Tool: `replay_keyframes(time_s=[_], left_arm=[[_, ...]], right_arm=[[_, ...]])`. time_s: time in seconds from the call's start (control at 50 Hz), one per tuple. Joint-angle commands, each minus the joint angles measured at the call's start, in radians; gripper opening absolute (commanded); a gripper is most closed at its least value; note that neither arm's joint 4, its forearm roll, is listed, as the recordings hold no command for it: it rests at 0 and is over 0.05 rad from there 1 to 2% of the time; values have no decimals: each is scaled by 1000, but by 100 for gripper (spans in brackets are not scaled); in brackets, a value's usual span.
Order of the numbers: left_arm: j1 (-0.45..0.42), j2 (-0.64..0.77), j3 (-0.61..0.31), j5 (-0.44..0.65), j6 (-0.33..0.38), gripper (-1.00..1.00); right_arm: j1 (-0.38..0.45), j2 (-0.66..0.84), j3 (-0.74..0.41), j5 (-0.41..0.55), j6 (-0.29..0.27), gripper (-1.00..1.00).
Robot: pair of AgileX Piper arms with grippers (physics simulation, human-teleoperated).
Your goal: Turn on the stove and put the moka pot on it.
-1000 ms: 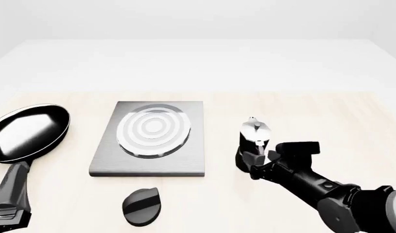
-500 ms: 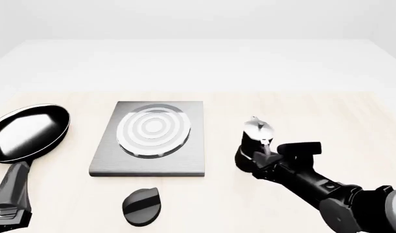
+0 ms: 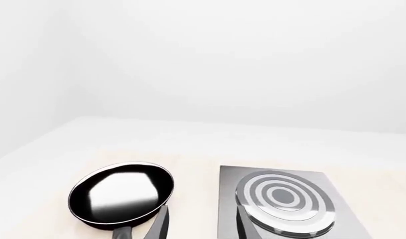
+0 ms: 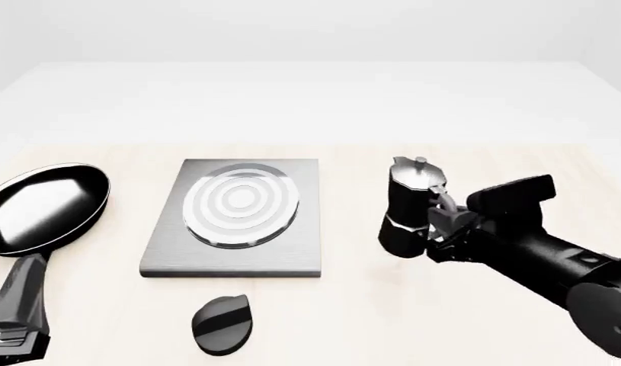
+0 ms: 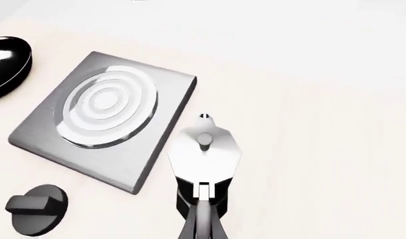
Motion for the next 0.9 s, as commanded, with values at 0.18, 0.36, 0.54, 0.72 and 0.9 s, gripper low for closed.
replay_keyframes(time_s=[0.18, 0.36, 0.54, 0.72, 0.9], left_arm=[[5, -3, -3, -5, -4, 100], [12, -3, -4, -4, -10, 100], [13, -3, -3, -8, -10, 100], [16, -3, -2, -8, -10, 100], [18, -3, -1, -10, -6, 100]], right_arm=[[129, -31, -252, 230, -112, -100], [161, 28, -327, 246, -135, -100], [185, 97, -403, 233, -148, -100], [228, 169, -476, 213, -148, -100], [259, 238, -526, 170, -126, -100]])
